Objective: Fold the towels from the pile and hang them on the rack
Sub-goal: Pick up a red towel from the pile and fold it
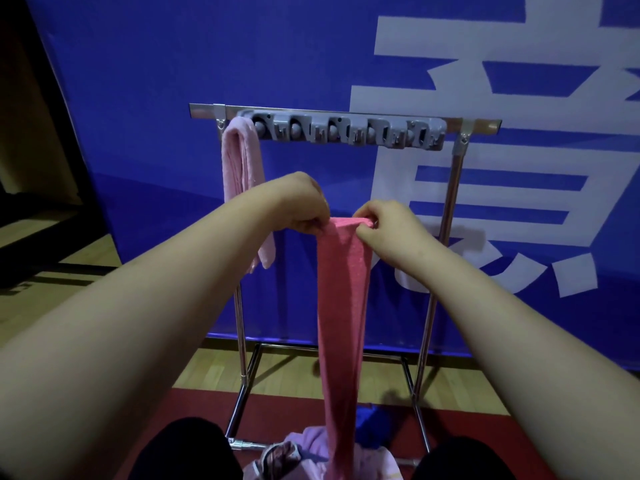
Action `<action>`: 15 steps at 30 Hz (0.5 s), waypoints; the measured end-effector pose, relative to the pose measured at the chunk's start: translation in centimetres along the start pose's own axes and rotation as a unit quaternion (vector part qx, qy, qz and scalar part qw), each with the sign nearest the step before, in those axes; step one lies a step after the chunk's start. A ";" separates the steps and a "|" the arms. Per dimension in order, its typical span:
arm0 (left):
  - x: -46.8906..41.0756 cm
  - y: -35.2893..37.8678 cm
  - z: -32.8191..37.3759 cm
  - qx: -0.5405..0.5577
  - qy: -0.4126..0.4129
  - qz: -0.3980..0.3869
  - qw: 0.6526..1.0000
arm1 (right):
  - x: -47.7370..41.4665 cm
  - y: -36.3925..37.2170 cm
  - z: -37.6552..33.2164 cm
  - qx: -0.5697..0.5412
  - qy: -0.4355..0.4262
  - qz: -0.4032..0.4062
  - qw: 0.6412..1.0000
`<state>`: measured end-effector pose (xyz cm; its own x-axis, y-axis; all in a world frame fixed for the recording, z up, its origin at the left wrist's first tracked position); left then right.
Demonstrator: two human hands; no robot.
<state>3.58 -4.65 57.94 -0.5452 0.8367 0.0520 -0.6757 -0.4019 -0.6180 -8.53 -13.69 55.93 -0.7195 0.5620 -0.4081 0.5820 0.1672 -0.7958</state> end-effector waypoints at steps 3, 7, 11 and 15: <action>-0.4 -0.2 -0.7 0.080 0.019 0.005 0.997 | 0.1 -0.5 0.1 -0.039 0.015 0.006 0.999; -0.4 -0.5 -1.2 0.187 0.039 0.026 0.981 | 0.0 -1.1 -0.3 -0.085 0.018 0.010 0.996; -0.6 -0.5 -1.5 0.278 0.065 0.020 0.958 | -0.3 -0.9 -0.5 -0.177 0.046 0.005 0.983; -0.6 0.4 -2.1 0.330 0.123 -0.032 0.935 | -0.6 -0.8 -0.2 -0.259 0.078 0.011 0.963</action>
<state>4.66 -4.56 56.02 -0.4178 0.8945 -0.1593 -0.9063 -0.4227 0.0032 -8.43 -13.96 56.89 -0.6618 0.6790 -0.3178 0.7372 0.5121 -0.4408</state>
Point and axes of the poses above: each hand's wrist, its own x-axis away from the middle knuckle, its own y-axis out of the palm, z = x × y, the point moved 6 cm from there along -x, towards the middle knuckle, and after that the axes turned 3 degrees about -z, right-handed, at the moved point
